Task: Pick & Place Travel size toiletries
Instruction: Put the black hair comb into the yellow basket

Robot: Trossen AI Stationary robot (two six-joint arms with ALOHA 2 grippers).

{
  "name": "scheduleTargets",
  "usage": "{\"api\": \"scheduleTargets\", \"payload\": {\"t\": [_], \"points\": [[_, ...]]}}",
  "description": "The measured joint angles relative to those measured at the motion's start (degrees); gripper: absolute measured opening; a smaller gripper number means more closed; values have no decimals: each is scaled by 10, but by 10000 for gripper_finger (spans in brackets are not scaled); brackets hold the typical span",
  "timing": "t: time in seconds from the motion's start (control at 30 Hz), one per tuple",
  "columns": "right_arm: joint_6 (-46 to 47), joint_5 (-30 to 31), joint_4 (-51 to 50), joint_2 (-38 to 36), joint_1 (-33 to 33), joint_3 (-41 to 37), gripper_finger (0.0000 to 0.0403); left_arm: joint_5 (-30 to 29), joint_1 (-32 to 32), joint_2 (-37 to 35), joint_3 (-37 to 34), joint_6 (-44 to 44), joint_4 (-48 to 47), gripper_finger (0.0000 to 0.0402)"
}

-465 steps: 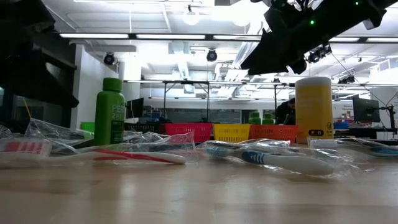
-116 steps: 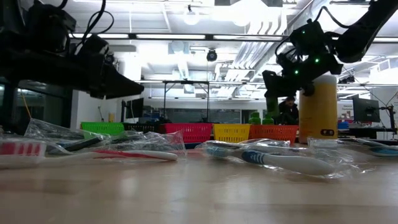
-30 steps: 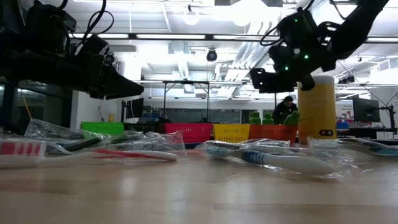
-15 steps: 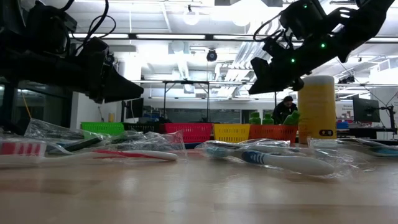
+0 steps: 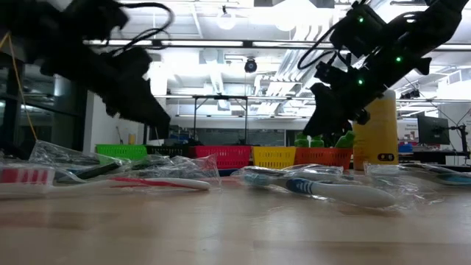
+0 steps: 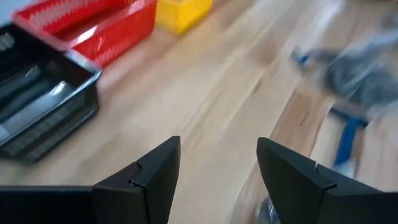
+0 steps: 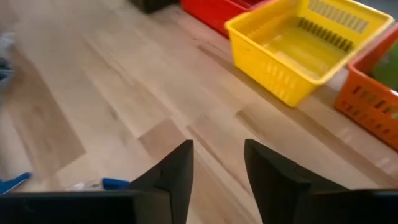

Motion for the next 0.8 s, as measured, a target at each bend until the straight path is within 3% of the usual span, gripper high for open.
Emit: {"api": "scheduleTargets", "payload": {"t": [0.13,0.27,0.47,0.8], "points": [[-6,0,12,0,11,0,146,1,0,1,102,-63,-249,212],[-10,2,12,0,11,0,145,18,0,1,149,-184,-376,212],[-18,2,12,0,11,0,146,122,-19,2,135,-278,-431,212],[-19,-1,12,0,15,0,146,83,-187,-5,114,-502,-487,212]]}}
